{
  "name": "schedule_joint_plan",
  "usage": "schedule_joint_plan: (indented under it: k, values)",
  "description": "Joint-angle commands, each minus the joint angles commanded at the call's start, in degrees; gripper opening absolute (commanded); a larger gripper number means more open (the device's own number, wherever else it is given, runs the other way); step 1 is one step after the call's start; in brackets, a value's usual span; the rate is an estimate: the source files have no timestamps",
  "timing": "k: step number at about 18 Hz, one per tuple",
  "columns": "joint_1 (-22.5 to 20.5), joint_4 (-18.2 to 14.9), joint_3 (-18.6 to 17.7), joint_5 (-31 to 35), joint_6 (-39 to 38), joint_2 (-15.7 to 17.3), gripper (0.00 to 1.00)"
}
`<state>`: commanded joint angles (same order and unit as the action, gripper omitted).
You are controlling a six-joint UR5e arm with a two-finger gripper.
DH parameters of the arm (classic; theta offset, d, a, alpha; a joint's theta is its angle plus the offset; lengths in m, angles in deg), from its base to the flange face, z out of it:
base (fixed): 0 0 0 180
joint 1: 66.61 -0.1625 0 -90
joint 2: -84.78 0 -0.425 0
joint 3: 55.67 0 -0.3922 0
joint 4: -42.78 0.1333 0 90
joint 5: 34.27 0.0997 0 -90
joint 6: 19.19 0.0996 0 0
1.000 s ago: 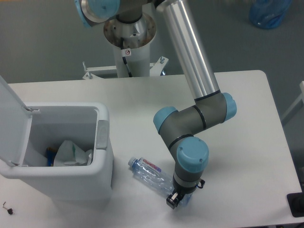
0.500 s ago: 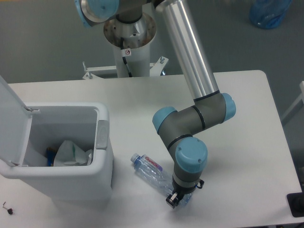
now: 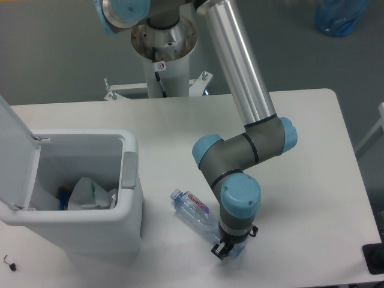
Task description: Place the trash in the trash can
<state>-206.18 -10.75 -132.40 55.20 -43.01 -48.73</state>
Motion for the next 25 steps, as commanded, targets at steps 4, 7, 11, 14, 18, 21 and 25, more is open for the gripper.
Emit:
schedule_joint_plan:
  k: [4,7,11,14,18,21,25]
  values:
    - [0.00,0.00,0.09,0.00,0.00,0.88,0.58]
    - [0.09,0.00,0.17,0.00,0.17,1.49,0.55]
    - [0.09,0.09,0.79,-0.09,0.61,3.69,0.55]
    - [0.00,0.17,1.14,0.00,0.88,6.32,0.57]
    - [0.09,1.57,3.86,-0.09,4.65,12.03,0.57]
    - [0.26,9.73,3.96,-0.18,5.18,15.81,0.57]
    - [2.19,13.09,7.64,-0.26,8.51,18.36,0.57]
